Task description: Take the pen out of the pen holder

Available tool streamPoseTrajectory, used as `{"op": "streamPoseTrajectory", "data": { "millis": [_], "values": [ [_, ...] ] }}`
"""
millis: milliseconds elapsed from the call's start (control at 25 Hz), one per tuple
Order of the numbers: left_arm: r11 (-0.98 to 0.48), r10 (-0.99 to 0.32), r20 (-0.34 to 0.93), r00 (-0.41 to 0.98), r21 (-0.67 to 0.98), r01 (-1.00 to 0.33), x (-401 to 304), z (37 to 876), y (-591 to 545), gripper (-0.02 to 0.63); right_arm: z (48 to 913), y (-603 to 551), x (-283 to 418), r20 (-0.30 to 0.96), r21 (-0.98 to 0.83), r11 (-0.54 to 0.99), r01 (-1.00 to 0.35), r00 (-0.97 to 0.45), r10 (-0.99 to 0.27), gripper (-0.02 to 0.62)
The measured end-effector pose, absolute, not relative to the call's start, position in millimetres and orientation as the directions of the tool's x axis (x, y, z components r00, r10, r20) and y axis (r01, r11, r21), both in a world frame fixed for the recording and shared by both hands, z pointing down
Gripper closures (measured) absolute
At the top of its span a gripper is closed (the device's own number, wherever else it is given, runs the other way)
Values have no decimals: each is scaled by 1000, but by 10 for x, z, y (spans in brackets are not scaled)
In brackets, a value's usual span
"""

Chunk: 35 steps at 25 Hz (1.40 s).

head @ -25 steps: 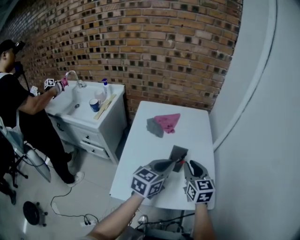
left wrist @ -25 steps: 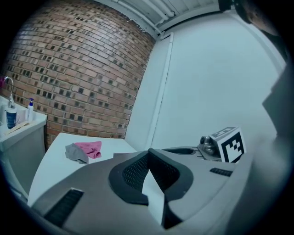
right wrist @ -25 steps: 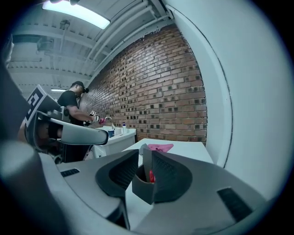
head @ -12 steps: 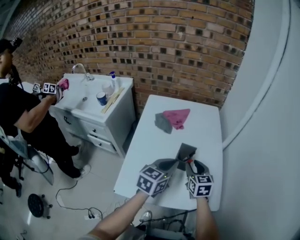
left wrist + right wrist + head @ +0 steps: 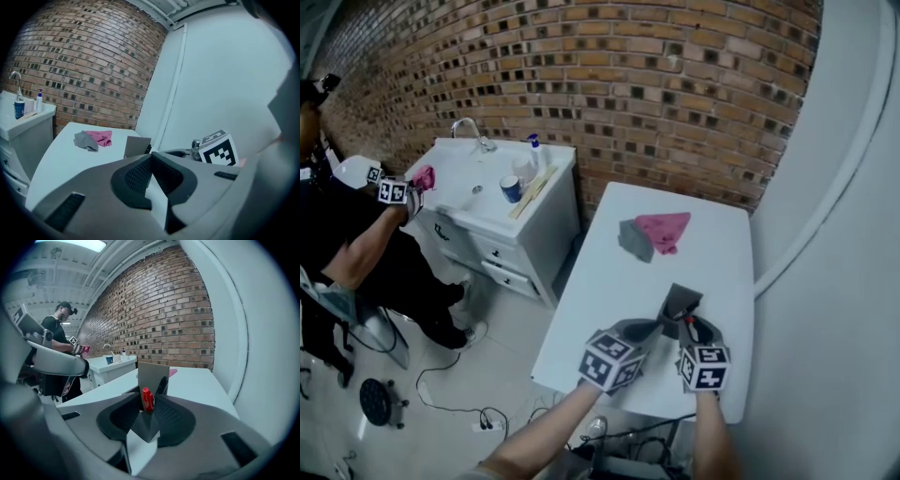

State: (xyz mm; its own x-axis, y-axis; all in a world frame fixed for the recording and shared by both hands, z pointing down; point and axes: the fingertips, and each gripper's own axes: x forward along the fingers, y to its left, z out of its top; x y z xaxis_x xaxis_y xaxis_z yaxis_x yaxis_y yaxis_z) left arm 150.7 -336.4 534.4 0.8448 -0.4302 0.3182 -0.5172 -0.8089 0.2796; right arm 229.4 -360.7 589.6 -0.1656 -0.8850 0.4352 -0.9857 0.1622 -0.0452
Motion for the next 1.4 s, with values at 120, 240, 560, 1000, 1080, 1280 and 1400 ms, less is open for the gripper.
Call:
{"op": "streamPoseTrajectory", "data": {
  "millis": [120,240,560,1000,1080,1280,1400],
  "values": [
    [-806,-428,323,844,286,-518,1500,5338,-3352,603,5884,-3606,2298,438,-32,161,-986,-159,-885,515],
    [-804,-430,324,843,288,-521,1474,5358,-3351,603,5883,-3613,2303,433,-29,157,-987,-154,-888,528],
    [-807,-439,313,842,276,-523,1424,5300,-3368,603,5714,-3590,2277,403,-9,166,-986,-155,-902,529],
    [-821,-450,258,855,258,-509,1435,5019,-3355,603,5220,-3370,2256,330,-3,183,-983,-174,-928,529],
    [-825,-449,249,858,254,-505,1441,4967,-3343,603,5128,-3327,2258,313,1,186,-983,-176,-933,529],
    [-838,-447,220,867,237,-492,1453,4788,-3331,603,4861,-3240,2252,268,-4,187,-982,-181,-946,529],
    [-845,-448,200,872,224,-486,1460,4665,-3299,603,4672,-3169,2252,224,-15,188,-982,-186,-957,529]
  ]
}}
